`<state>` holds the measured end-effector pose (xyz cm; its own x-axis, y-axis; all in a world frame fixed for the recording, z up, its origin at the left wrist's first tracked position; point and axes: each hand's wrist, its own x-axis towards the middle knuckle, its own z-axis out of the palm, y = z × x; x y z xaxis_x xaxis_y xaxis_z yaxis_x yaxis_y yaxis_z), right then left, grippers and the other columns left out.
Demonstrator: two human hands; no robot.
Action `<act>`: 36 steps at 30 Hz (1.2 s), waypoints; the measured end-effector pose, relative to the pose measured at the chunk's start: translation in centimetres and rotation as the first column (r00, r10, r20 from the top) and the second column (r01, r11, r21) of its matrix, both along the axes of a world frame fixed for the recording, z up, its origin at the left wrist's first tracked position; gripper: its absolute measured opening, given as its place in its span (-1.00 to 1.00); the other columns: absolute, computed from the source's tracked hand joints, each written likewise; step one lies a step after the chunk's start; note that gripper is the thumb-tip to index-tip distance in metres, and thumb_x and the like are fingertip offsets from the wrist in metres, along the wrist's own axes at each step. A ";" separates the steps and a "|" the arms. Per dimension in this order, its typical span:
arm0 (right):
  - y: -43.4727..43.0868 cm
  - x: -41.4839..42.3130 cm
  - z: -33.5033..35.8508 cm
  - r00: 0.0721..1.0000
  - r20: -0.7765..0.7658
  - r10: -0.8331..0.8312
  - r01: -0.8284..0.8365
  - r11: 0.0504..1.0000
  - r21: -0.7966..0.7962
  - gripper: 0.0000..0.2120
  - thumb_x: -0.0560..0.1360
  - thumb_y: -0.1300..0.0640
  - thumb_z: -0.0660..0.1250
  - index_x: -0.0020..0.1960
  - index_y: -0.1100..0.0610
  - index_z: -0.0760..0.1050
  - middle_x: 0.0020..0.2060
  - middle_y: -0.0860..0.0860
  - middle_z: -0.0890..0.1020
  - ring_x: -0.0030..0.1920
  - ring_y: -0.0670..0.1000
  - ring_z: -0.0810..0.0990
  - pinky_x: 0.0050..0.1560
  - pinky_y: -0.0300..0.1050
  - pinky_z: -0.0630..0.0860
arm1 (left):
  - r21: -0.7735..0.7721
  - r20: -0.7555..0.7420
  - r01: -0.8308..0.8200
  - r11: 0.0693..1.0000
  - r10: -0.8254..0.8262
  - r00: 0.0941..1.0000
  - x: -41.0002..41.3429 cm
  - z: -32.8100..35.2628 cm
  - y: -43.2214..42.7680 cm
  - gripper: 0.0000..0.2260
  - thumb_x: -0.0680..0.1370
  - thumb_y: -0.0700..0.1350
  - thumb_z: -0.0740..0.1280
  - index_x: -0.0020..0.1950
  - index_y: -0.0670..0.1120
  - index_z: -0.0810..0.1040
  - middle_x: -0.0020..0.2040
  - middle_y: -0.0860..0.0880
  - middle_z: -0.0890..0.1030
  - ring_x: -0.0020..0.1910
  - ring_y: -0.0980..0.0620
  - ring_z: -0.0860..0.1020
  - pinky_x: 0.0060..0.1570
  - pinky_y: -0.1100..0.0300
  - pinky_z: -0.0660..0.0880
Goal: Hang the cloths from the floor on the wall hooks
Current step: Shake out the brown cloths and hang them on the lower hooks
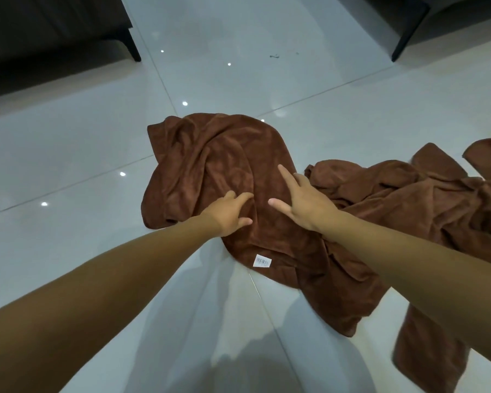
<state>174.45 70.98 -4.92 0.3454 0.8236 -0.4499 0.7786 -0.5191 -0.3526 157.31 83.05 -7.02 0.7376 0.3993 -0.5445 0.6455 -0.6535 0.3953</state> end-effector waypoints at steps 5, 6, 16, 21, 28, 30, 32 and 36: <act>-0.3 -0.4 0.3 0.998 -0.018 0.052 -0.051 0.997 0.052 -0.23 0.55 -0.32 0.11 0.57 -0.13 -0.22 0.54 0.11 0.11 0.47 0.15 0.27 0.35 0.08 0.36 | -0.174 0.037 -0.048 0.984 0.055 0.998 -0.2 0.0 0.1 -0.36 0.49 -0.20 0.43 0.49 0.03 0.23 0.37 -0.08 0.42 0.28 -0.07 0.46 0.26 0.14 0.44; -0.7 -0.5 0.2 0.999 -0.025 0.039 -0.037 0.998 0.056 -0.24 0.55 -0.31 0.11 0.58 -0.11 -0.20 0.52 0.10 0.15 0.43 0.15 0.32 0.31 0.06 0.39 | -0.184 0.064 -0.067 0.981 0.080 0.995 -0.2 0.1 0.1 -0.39 0.48 -0.22 0.43 0.47 0.00 0.28 0.35 -0.06 0.45 0.27 -0.04 0.47 0.23 0.21 0.43; -1.4 -2.7 3.4 0.907 -0.418 -0.047 0.185 0.938 0.295 -0.38 0.53 -0.12 0.33 0.51 -0.13 0.16 0.12 -0.09 0.53 0.05 -0.15 0.56 0.10 -0.26 0.47 | -0.646 0.214 -0.428 0.633 0.687 0.694 2.0 7.0 1.7 -0.69 0.51 -0.31 0.40 0.24 -0.19 0.51 -0.20 -0.05 0.45 -0.27 0.11 0.55 -0.31 0.27 0.58; 0.3 -3.6 4.9 0.813 -0.568 -0.130 0.385 0.851 0.357 -0.30 0.49 -0.05 0.42 0.52 -0.12 0.14 0.06 -0.08 0.55 0.01 -0.15 0.60 -0.03 -0.38 0.47 | -0.817 0.145 -0.411 0.404 0.834 0.532 1.9 9.3 1.2 -0.62 0.51 -0.34 0.38 0.33 -0.22 0.48 0.14 -0.16 0.60 0.03 0.03 0.63 -0.12 0.30 0.59; 2.3 -4.4 6.6 0.729 -0.657 -0.190 0.555 0.726 0.406 -0.51 0.51 0.02 0.41 0.39 -0.08 0.34 -0.04 -0.03 0.66 0.03 -0.17 0.61 0.04 -0.37 0.46 | -0.847 0.209 -0.358 0.393 0.866 0.455 1.3 11.7 1.6 -0.54 0.53 -0.40 0.30 0.43 -0.30 0.33 0.09 -0.16 0.61 0.06 -0.01 0.61 0.11 0.26 0.55; 2.6 -4.6 7.3 0.701 -0.695 -0.160 0.564 0.721 0.403 -0.53 0.50 0.01 0.43 0.35 -0.11 0.36 -0.02 -0.04 0.63 0.04 -0.14 0.62 0.03 -0.36 0.48 | -0.847 0.246 -0.334 0.413 0.863 0.441 1.2 12.2 1.6 -0.54 0.53 -0.40 0.30 0.42 -0.31 0.33 0.01 -0.14 0.62 0.02 -0.01 0.62 0.15 0.22 0.54; 2.9 -4.7 7.7 0.709 -0.692 -0.135 0.563 0.699 0.441 -0.60 0.49 0.03 0.43 0.28 -0.11 0.42 -0.05 -0.06 0.61 0.02 -0.09 0.63 0.04 -0.31 0.52 | -0.784 0.336 -0.338 0.521 0.814 0.474 1.2 12.5 1.3 -0.57 0.52 -0.35 0.36 0.39 -0.28 0.40 -0.02 -0.13 0.65 0.04 -0.04 0.64 0.19 0.14 0.53; 3.1 -5.3 8.1 0.729 -0.671 -0.137 0.583 0.637 0.505 -0.84 0.53 0.05 0.39 0.08 -0.13 0.52 -0.07 -0.07 0.65 0.02 -0.06 0.63 0.07 -0.26 0.53 | -0.628 0.483 -0.381 0.678 0.724 0.492 1.6 13.3 1.1 -0.80 0.51 -0.27 0.41 0.13 -0.23 0.61 -0.09 -0.20 0.67 -0.13 -0.02 0.67 -0.08 0.27 0.60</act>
<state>169.18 74.10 3.21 0.5712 0.8186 -0.0607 0.1388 -0.1692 -0.9758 158.90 84.18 6.32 0.6367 0.7372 -0.2263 0.2571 0.0736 0.9636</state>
